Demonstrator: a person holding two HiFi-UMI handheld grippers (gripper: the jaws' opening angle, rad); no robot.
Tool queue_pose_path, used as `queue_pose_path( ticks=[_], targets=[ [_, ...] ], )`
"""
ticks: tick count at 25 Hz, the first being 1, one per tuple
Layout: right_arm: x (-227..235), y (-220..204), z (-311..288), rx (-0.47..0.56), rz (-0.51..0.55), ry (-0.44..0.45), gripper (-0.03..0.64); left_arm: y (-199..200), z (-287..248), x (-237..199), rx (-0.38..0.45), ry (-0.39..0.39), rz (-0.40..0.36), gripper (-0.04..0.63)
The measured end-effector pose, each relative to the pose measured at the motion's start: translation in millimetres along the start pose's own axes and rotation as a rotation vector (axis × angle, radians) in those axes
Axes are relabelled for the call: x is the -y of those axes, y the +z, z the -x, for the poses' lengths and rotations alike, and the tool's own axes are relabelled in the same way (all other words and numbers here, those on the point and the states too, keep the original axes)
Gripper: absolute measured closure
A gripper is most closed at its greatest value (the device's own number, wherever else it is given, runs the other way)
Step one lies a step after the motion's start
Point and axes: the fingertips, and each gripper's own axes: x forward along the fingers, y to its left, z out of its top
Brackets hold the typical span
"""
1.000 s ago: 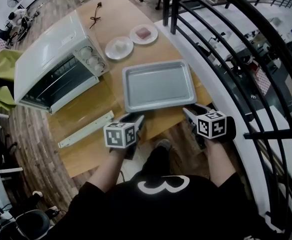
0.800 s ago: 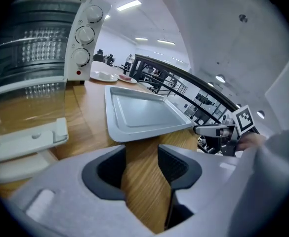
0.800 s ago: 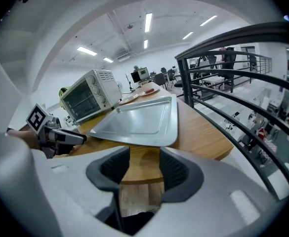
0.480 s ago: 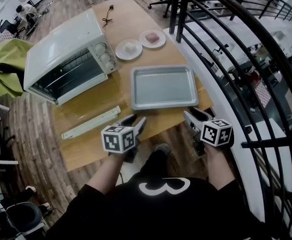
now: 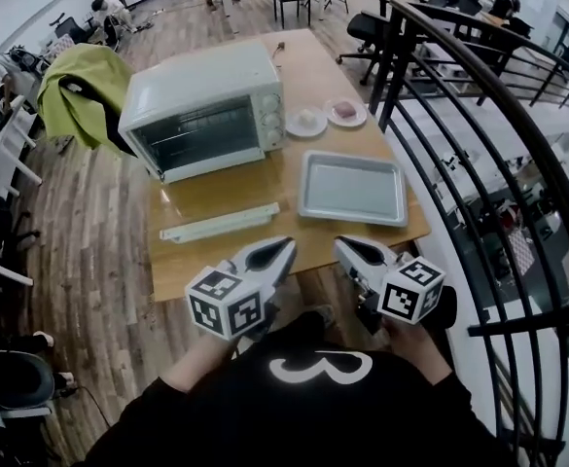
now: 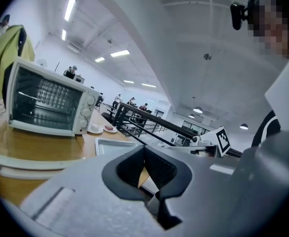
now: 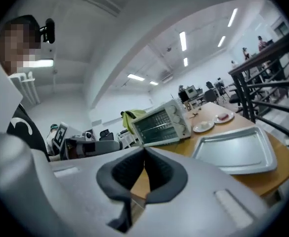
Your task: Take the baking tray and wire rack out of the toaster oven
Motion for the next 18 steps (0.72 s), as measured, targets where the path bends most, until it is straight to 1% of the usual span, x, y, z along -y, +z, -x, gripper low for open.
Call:
queue_pose_path(
  ticks=[4,6,12,15,18],
  targets=[
    [-50,18,-11,0.013,0.147,0.050,0.614,27,54,3,0.061,0.077,-0.107,0.586],
    [-66,27,-17,0.031,0.192,0.077,0.614,36,74,0,0.092,0.121,-0.137,0.586],
    [-95,35,-58,0.028,0.277,0.146,0.614,52,117,-35,0.159,0.229,-0.113,0.586],
    [-96,39,-85,0.014,0.266,0.161,0.614,58,127,-57,0.173,0.255,-0.091,0.586],
    [-88,40,-116,-0.013,0.247,0.156,0.614,62,130,-87,0.174,0.283,-0.057,0.586]
  ],
)
